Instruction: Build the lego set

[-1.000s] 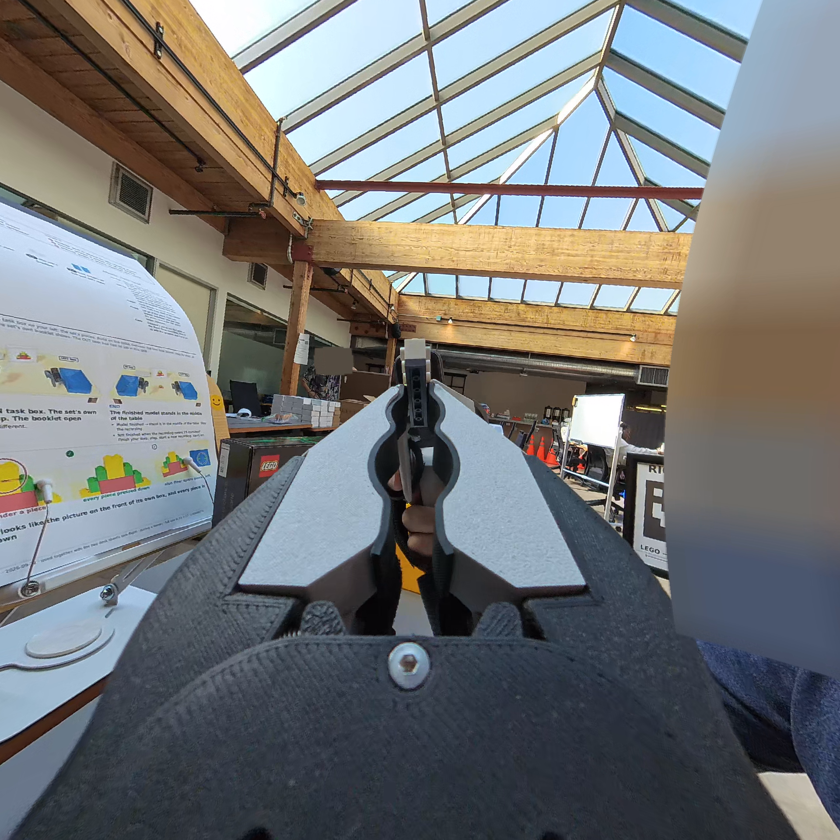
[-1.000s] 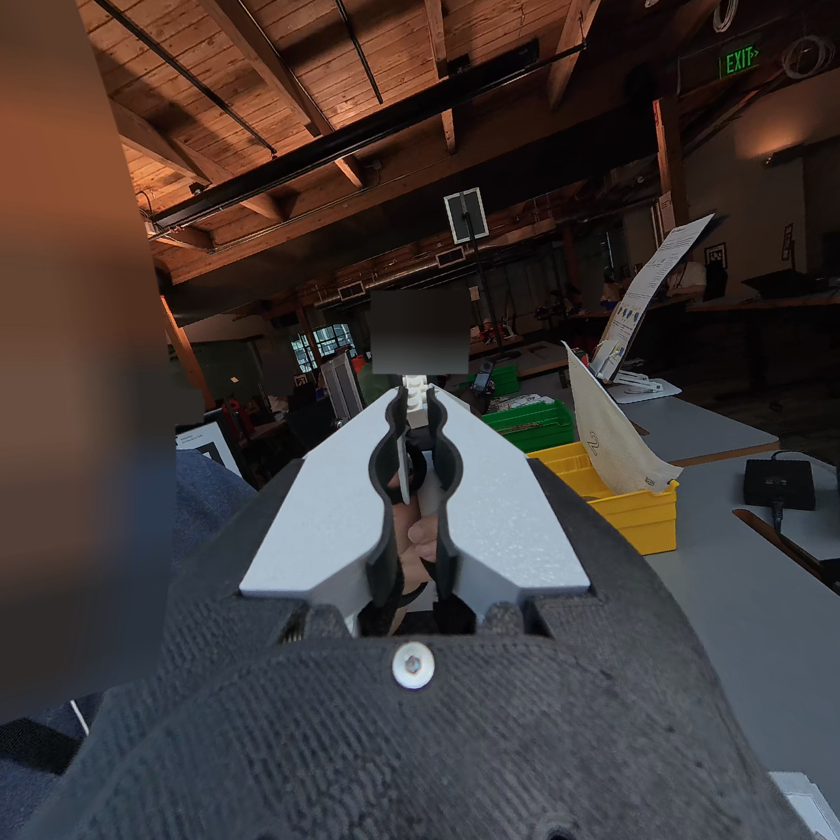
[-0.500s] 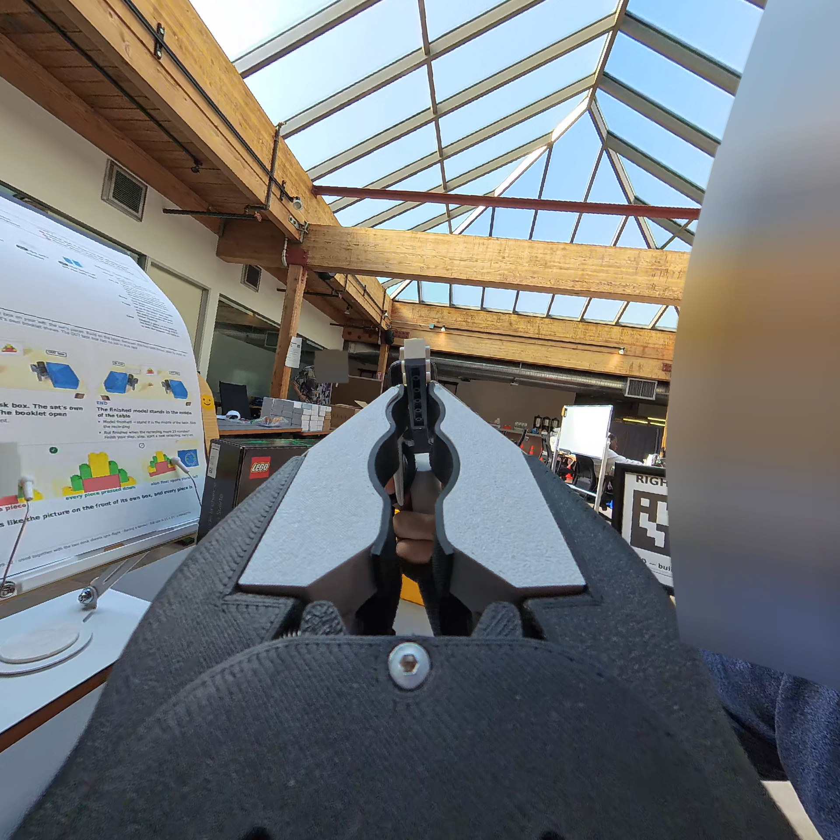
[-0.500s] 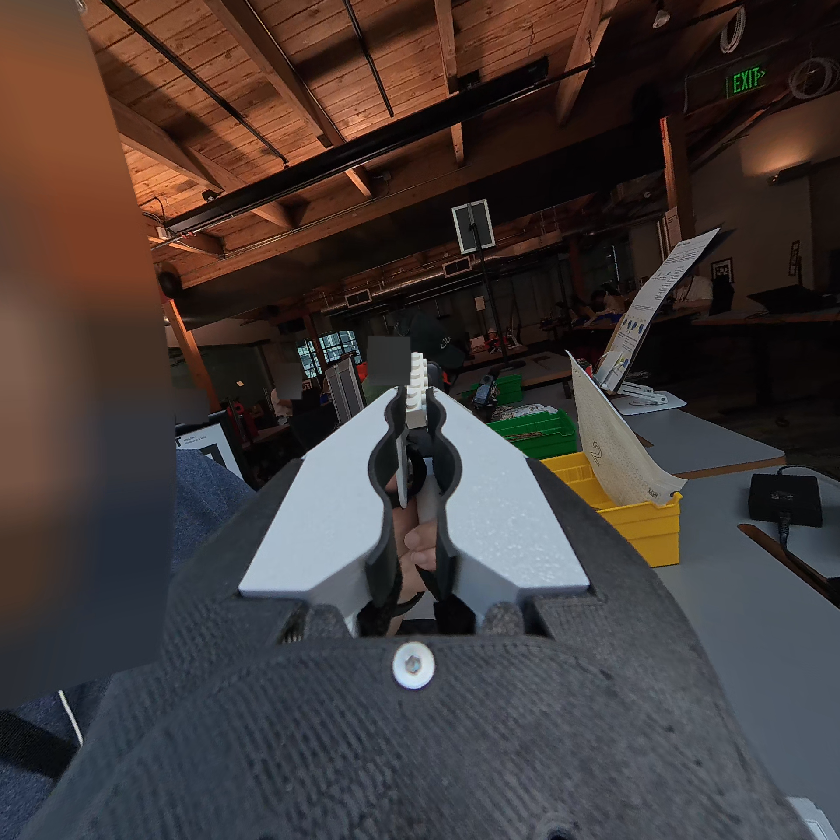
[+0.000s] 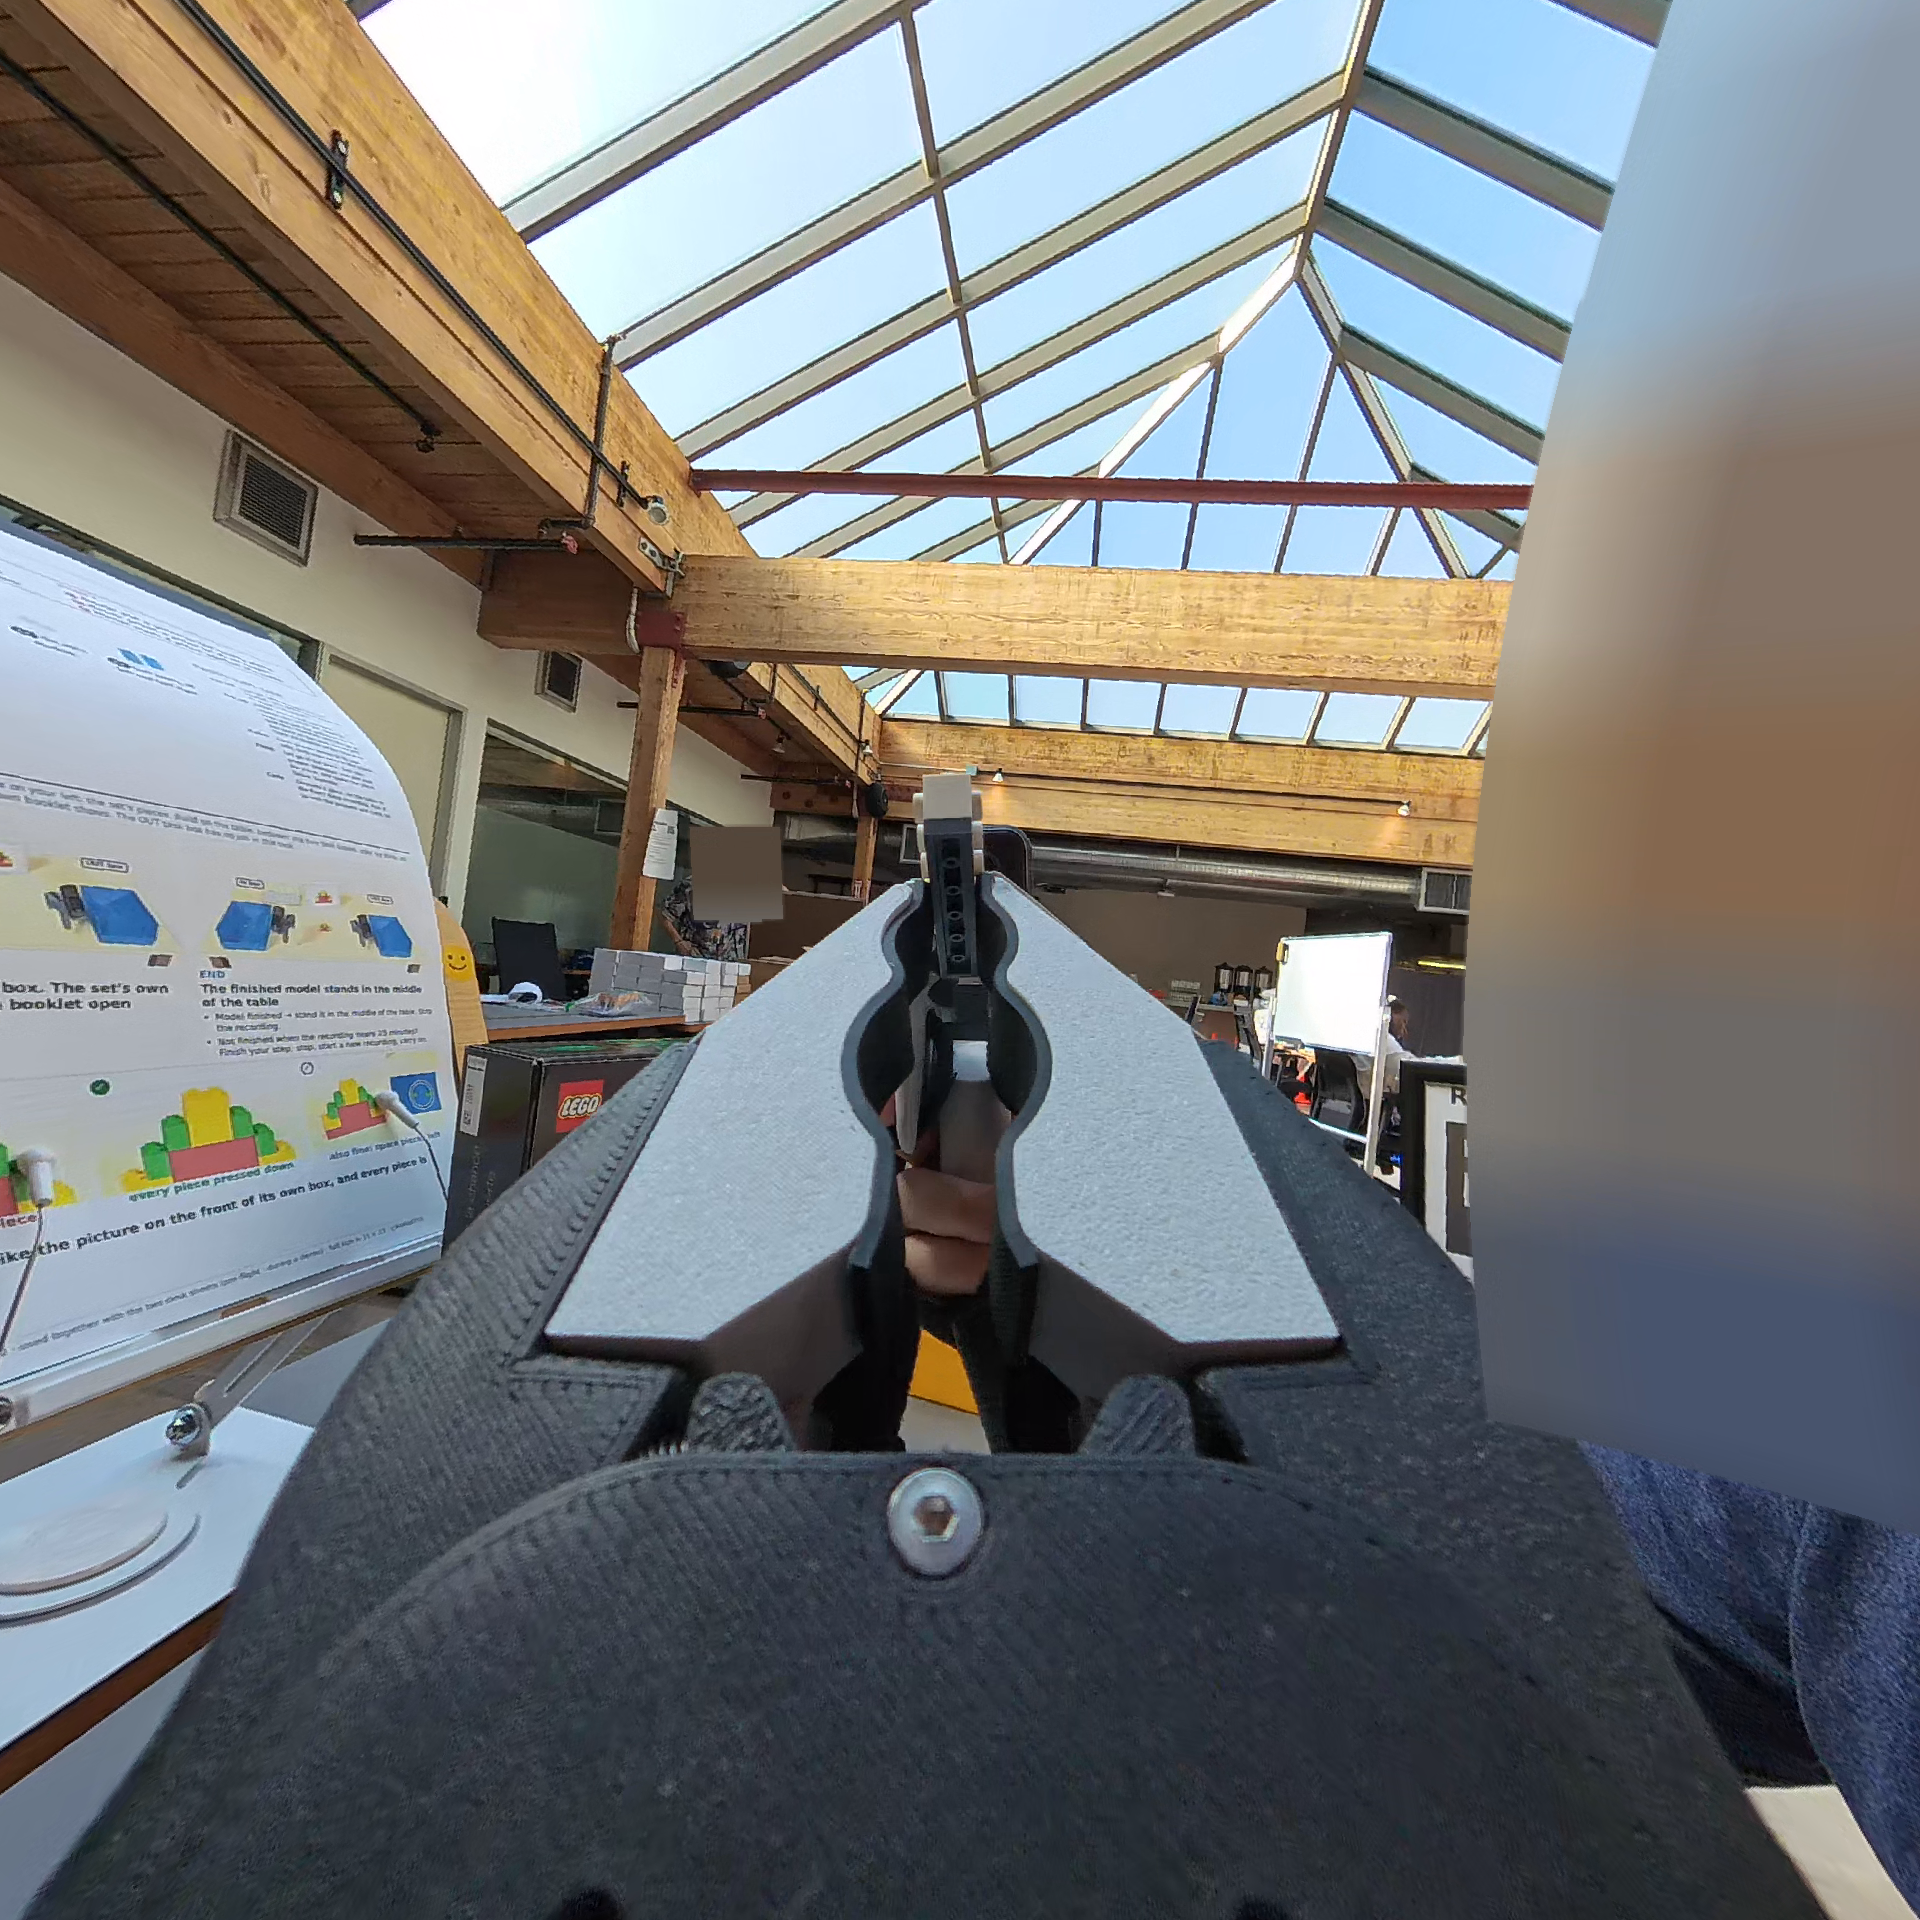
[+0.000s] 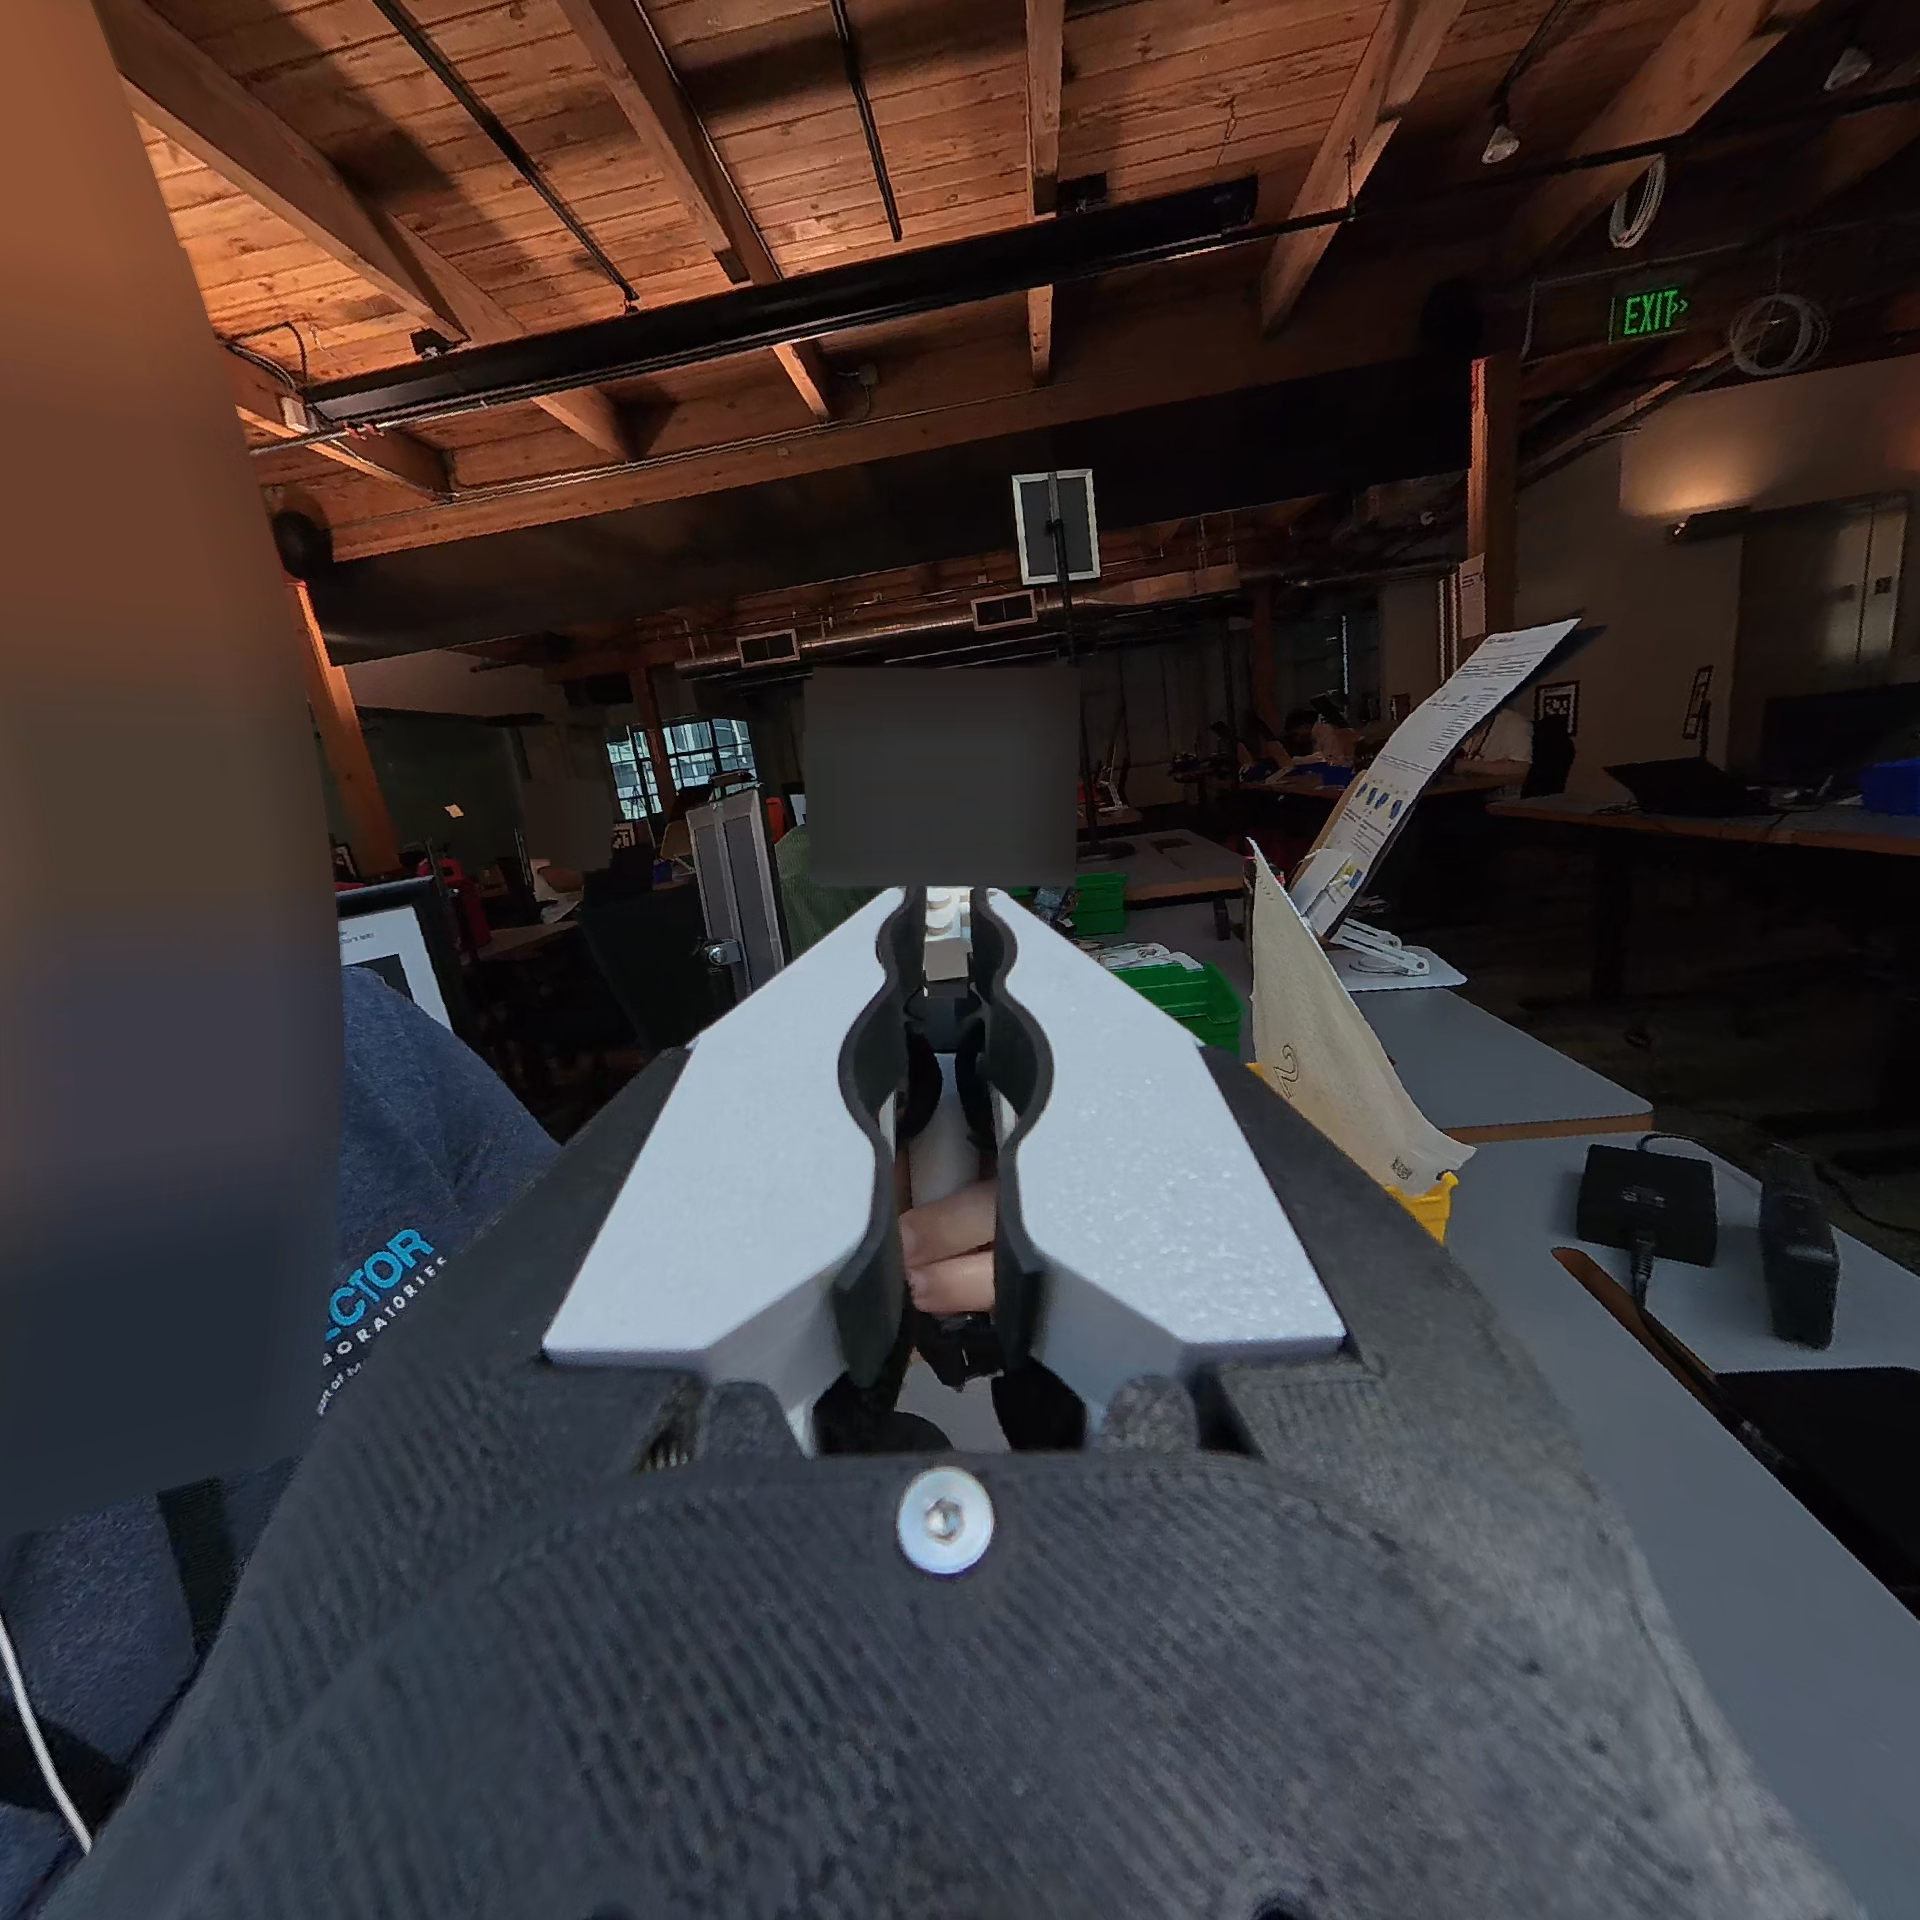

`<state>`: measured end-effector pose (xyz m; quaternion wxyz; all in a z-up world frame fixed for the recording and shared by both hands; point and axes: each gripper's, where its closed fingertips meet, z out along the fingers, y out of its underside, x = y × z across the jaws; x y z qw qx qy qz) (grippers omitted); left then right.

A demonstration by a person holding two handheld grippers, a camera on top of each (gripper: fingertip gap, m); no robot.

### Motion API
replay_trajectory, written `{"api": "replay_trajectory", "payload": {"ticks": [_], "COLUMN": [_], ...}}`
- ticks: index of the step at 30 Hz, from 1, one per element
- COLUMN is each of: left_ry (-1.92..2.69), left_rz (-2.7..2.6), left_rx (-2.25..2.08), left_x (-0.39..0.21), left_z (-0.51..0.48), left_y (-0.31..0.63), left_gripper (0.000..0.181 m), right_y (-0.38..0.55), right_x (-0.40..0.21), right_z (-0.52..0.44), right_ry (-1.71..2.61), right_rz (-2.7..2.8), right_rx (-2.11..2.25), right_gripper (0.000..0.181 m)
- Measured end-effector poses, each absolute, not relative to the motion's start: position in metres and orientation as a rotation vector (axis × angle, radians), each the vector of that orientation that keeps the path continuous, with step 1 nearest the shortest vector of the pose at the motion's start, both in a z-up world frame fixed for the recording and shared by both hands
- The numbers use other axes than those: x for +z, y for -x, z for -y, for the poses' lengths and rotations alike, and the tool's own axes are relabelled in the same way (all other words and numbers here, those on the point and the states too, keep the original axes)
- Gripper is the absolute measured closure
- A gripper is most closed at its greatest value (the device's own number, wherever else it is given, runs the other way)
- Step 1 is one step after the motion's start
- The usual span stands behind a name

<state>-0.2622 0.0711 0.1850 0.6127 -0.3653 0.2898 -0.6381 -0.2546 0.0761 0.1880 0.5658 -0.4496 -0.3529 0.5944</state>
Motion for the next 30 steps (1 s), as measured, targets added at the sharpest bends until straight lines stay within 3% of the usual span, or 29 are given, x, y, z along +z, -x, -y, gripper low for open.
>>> {"api": "replay_trajectory", "payload": {"ticks": [30], "left_ry": [0.834], "left_rz": [-0.673], "left_rx": [-1.471], "left_x": [0.1868], "left_z": [-0.0677], "left_y": [0.2627], "left_gripper": [0.176], "right_y": [0.2558], "right_x": [0.1886], "right_z": [-0.0718], "right_ry": [1.024], "right_rz": [0.847], "right_rx": [1.406], "right_gripper": [0.175]}}
